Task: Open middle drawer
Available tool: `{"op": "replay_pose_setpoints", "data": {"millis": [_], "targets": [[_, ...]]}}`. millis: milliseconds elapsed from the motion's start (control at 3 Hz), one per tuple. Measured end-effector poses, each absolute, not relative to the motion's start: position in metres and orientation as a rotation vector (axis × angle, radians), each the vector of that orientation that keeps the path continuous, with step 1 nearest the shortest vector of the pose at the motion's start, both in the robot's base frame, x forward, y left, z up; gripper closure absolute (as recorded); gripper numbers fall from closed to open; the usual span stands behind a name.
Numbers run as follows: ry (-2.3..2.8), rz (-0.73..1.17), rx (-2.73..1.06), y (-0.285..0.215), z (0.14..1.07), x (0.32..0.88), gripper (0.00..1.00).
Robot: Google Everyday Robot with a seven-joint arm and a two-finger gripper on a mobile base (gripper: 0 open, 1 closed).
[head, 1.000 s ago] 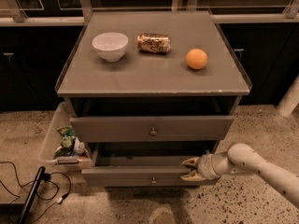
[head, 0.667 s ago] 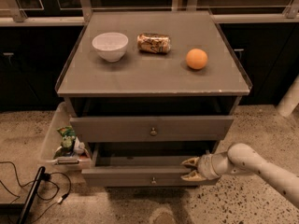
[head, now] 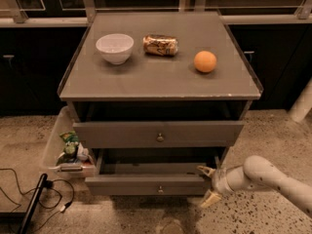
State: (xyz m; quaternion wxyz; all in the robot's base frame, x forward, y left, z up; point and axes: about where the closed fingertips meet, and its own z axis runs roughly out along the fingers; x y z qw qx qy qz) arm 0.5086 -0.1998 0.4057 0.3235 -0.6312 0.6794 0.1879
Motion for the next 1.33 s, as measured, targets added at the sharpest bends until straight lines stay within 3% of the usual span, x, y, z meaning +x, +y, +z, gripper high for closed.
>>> {"op": "replay_pose_setpoints", "data": {"millis": [333,1000,1333], "targets": [[1.836,0.463,-1.683,-0.204,0.418,0.478,1.00],[1.855,0.441,-1.724,-0.201,0.433,0.447,1.00],[1.855,0.441,-1.724,-0.202,0.434,0.447,0.81]]}}
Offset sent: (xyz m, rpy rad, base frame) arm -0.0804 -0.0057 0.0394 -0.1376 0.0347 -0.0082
